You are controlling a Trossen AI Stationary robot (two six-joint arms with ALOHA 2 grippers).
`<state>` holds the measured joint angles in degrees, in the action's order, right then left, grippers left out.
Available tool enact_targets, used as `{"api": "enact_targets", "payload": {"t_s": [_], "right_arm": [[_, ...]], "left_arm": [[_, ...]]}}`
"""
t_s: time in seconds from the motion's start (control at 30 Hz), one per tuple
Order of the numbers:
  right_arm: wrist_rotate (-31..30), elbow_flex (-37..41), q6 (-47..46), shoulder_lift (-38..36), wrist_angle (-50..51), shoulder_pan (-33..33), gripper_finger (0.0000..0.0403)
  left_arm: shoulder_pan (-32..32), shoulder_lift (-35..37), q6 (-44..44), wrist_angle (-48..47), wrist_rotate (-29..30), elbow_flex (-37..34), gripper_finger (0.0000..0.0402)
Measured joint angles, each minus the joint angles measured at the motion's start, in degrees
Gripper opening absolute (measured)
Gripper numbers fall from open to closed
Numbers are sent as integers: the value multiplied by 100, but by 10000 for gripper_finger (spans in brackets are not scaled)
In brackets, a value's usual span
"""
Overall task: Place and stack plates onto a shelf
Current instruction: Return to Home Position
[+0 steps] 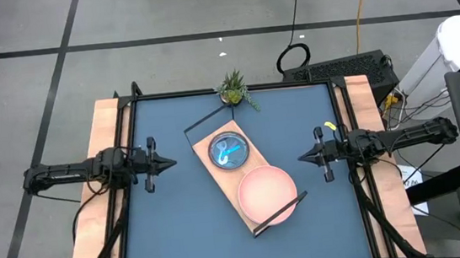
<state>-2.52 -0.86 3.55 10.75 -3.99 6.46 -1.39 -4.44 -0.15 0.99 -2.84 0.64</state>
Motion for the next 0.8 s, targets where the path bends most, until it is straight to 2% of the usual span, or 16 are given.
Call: {"api": "enact_targets", "payload": {"t_s": [0.2, 0.43, 0.6, 0.8], "right_arm": [[-344, 0, 91, -81, -46, -4, 0], [446, 0, 455, -619, 66, -77, 0], [546, 0, 463, -1022, 203, -379, 0], [553, 0, 520, -1016, 233, -690, 0]], "left_arm": [[0, 26, 156, -17, 200, -2, 3], [0, 26, 202, -33, 285, 0, 3], [0, 24, 238, -44, 287, 2, 3], [0, 24, 124, -48, 287, 2, 3]]}}
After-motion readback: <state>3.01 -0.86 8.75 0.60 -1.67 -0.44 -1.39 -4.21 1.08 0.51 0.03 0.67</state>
